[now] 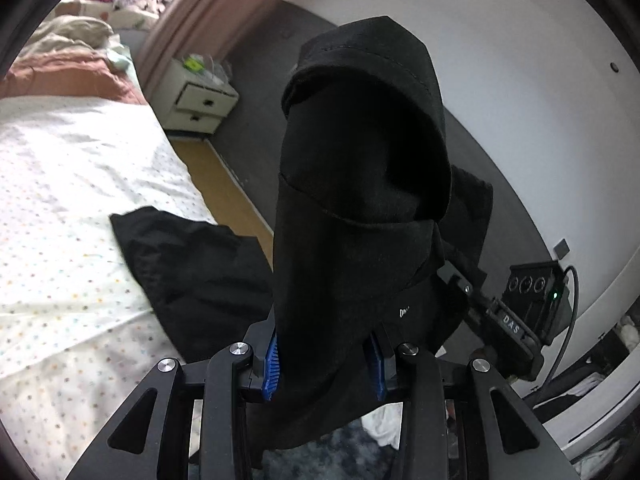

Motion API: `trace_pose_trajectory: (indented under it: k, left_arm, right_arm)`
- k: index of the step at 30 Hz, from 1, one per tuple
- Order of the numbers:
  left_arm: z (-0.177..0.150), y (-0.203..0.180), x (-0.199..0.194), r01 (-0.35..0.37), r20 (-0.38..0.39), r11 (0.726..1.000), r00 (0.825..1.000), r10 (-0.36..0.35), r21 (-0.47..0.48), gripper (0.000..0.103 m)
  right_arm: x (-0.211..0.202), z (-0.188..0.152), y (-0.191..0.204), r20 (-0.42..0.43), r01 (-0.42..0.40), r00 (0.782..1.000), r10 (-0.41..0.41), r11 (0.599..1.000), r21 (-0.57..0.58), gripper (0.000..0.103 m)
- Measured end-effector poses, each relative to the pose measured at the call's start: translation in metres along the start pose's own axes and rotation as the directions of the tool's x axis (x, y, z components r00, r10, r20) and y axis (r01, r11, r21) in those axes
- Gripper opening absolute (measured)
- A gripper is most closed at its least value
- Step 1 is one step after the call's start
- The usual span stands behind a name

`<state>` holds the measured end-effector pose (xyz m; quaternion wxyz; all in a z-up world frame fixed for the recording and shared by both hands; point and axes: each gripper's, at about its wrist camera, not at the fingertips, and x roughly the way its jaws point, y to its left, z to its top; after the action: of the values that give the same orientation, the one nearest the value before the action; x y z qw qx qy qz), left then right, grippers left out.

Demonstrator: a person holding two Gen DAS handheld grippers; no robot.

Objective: Fold large clothes
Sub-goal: 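Carry the raised shorts with both tools over to the folded black shirt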

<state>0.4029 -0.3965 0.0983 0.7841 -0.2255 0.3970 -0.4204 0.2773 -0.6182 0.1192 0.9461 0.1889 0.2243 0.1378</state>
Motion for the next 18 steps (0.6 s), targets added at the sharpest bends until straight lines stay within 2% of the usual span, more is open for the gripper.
trace_pose_trajectory:
  k: [7, 12, 18]
  left_arm:
    - [0.012, 0.025, 0.048, -0.022, -0.053, 0.999, 0.998, 0.02, -0.044, 0.036]
    - [0.03, 0.072, 0.077, -0.076, -0.087, 0.993, 0.994, 0.069, -0.088, 0.036]
    - [0.036, 0.122, 0.111, -0.108, -0.128, 0.987, 0.987, 0.092, -0.123, 0.036]
  right_arm:
    - [0.044, 0.01, -0.031, -0.045, 0.036, 0.998, -0.035, 0.999, 0.038, 0.015]
    - [0.099, 0.011, -0.054, -0.115, 0.062, 0.992, -0.054, 0.996, 0.067, 0.015]
    - [0.161, 0.005, -0.082, -0.208, 0.148, 0.97, -0.128, 0.986, 0.083, 0.015]
